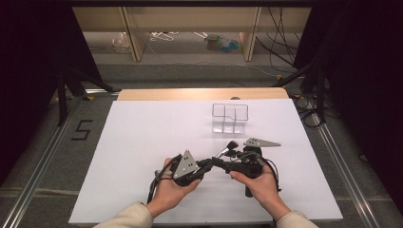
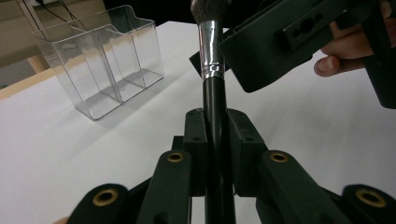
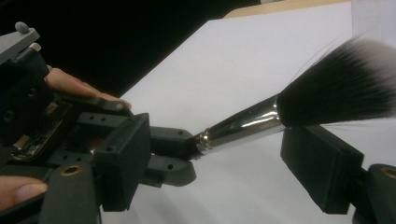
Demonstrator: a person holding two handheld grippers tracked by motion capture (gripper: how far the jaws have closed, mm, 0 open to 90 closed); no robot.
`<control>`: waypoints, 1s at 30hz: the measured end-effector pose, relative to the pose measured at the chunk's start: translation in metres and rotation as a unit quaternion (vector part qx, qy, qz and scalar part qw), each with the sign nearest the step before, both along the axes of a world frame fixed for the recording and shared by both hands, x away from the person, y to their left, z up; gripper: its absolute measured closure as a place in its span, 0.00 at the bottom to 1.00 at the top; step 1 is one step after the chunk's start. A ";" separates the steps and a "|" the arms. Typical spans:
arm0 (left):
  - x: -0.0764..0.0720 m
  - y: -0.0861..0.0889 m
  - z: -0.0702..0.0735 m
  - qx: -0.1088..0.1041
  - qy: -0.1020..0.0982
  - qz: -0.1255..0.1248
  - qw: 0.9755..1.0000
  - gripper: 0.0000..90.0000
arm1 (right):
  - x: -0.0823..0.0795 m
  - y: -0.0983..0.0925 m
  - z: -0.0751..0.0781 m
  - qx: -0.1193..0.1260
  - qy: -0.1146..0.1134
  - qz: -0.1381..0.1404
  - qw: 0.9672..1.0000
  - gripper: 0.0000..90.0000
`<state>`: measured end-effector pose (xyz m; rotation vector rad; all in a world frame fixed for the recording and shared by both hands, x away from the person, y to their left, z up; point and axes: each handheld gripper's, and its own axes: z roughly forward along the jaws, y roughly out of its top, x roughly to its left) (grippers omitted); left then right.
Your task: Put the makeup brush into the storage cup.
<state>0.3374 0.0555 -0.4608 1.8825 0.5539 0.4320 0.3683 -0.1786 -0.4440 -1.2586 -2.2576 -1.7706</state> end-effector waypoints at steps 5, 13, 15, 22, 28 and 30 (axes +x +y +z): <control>0.001 -0.001 -0.001 0.005 -0.007 -0.007 1.000 0.87 | 0.001 0.001 -0.002 0.002 0.001 0.000 1.000 0.32; -0.001 -0.003 -0.001 0.002 -0.003 -0.003 1.000 0.87 | 0.001 0.001 -0.003 0.007 0.006 -0.001 1.000 0.45; -0.001 -0.003 -0.001 0.001 -0.003 -0.003 1.000 0.87 | 0.002 0.000 -0.004 0.008 0.000 -0.002 1.000 0.48; -0.001 -0.003 -0.002 -0.001 -0.004 -0.001 1.000 0.87 | 0.002 -0.003 -0.004 0.023 0.015 -0.008 1.000 0.61; -0.001 -0.005 -0.004 0.000 0.001 -0.001 1.000 0.87 | 0.002 -0.005 -0.004 0.033 0.015 -0.012 0.999 0.70; -0.001 -0.006 -0.005 0.003 -0.001 -0.004 1.000 0.87 | 0.002 -0.004 -0.004 0.036 0.010 -0.012 0.999 0.74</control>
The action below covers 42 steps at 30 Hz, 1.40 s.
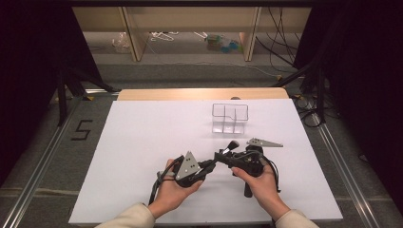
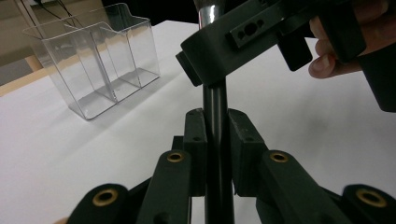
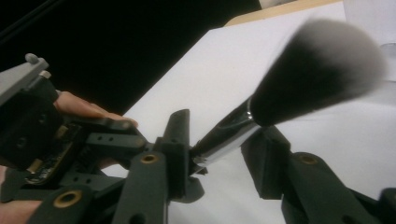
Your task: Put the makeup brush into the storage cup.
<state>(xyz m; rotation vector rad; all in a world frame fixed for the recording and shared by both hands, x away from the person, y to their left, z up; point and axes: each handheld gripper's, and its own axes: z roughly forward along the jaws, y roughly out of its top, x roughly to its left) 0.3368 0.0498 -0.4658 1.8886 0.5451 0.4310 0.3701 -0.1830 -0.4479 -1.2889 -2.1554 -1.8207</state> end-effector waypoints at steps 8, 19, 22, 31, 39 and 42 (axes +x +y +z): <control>0.002 -0.001 -0.002 0.026 0.003 -0.017 1.000 0.65 | -0.008 0.009 0.013 -0.036 -0.052 0.029 0.998 0.86; -0.007 0.017 0.009 -0.008 0.028 -0.033 0.999 0.24 | -0.011 0.004 0.022 -0.111 -0.087 0.022 0.990 0.86; -0.009 0.021 0.014 -0.010 0.017 -0.040 0.999 0.21 | -0.011 0.004 0.023 -0.126 -0.102 0.021 0.987 0.86; -0.019 0.036 0.023 -0.035 0.004 -0.040 0.999 0.19 | -0.012 -0.001 0.027 -0.160 -0.105 0.016 0.981 0.86; -0.026 0.053 0.028 -0.052 -0.006 -0.022 0.998 0.19 | -0.011 -0.004 0.028 -0.174 -0.113 0.012 0.978 0.86; -0.028 0.060 0.030 -0.061 -0.012 -0.018 0.998 0.19 | -0.012 -0.004 0.028 -0.173 -0.117 0.012 0.978 0.86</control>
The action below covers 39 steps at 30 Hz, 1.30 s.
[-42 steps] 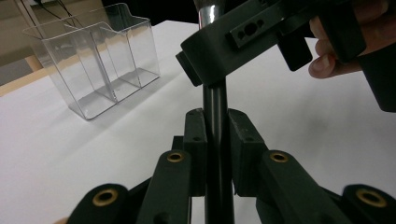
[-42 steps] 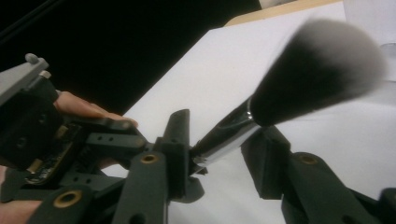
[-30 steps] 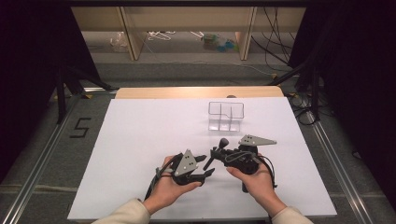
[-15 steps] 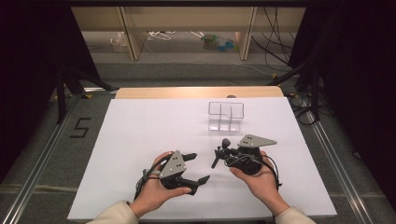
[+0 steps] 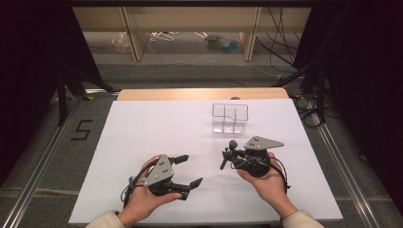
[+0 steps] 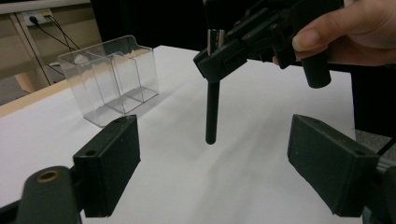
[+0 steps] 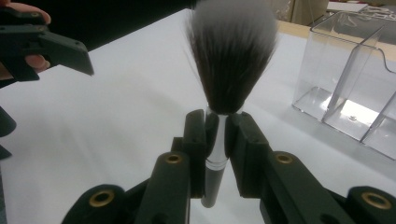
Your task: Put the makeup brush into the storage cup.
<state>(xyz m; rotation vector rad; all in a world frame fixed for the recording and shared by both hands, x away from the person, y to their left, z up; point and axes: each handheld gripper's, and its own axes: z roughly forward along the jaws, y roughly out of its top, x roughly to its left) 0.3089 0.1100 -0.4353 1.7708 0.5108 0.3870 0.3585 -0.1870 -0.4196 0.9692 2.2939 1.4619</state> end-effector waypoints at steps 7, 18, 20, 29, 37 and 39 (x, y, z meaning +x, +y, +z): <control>-0.004 0.016 0.004 -0.017 -0.008 0.011 1.000 0.19 | 0.000 -0.006 0.003 -0.007 -0.006 -0.008 1.000 0.86; -0.013 0.037 0.006 -0.023 -0.017 0.026 0.999 0.19 | 0.001 -0.013 0.007 -0.011 -0.006 -0.012 1.000 0.86; -0.013 0.040 0.006 -0.021 -0.020 0.028 0.999 0.19 | 0.001 -0.014 0.006 -0.011 -0.009 -0.016 1.000 0.86; -0.013 0.052 0.005 -0.028 -0.022 0.046 0.998 0.19 | 0.001 -0.016 0.007 -0.011 -0.010 -0.021 1.000 0.86; -0.012 0.064 0.005 -0.036 -0.024 0.059 0.997 0.19 | 0.001 -0.020 0.008 -0.013 -0.011 -0.021 1.000 0.86; -0.012 0.066 0.005 -0.032 -0.024 0.063 0.997 0.19 | 0.002 -0.020 0.008 -0.012 -0.010 -0.021 1.000 0.86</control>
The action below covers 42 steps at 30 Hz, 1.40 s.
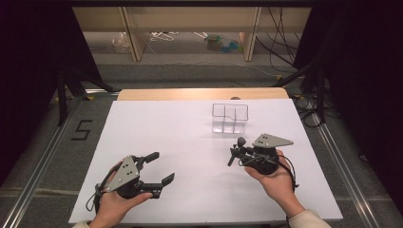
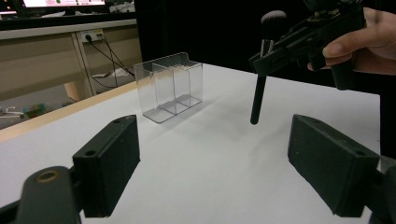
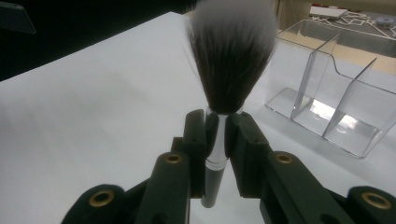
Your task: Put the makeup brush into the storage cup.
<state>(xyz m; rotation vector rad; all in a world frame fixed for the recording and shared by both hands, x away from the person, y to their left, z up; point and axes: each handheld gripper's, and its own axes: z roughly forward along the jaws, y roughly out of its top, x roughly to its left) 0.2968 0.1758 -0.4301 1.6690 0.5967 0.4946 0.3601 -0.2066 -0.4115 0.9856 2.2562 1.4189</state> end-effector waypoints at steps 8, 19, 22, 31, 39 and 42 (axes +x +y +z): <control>0.001 0.003 -0.001 -0.004 0.003 0.007 1.000 0.19 | 0.000 -0.003 0.002 -0.009 -0.004 -0.005 1.000 0.86; 0.002 0.003 -0.003 -0.006 0.004 0.009 1.000 0.19 | 0.000 -0.007 0.003 -0.011 -0.010 -0.010 1.000 0.86; 0.002 0.003 -0.003 -0.006 0.004 0.010 1.000 0.19 | 0.001 -0.006 0.003 -0.009 -0.011 -0.009 1.000 0.86; 0.002 0.003 -0.003 -0.004 0.005 0.009 1.000 0.19 | 0.001 -0.009 0.005 -0.014 -0.012 -0.015 1.000 0.86; 0.002 0.003 -0.003 -0.004 0.005 0.010 1.000 0.19 | 0.003 -0.011 0.006 -0.017 -0.015 -0.020 1.000 0.86; 0.003 0.003 -0.003 -0.003 0.003 0.009 1.000 0.19 | 0.002 -0.011 0.006 -0.017 -0.013 -0.022 1.000 0.86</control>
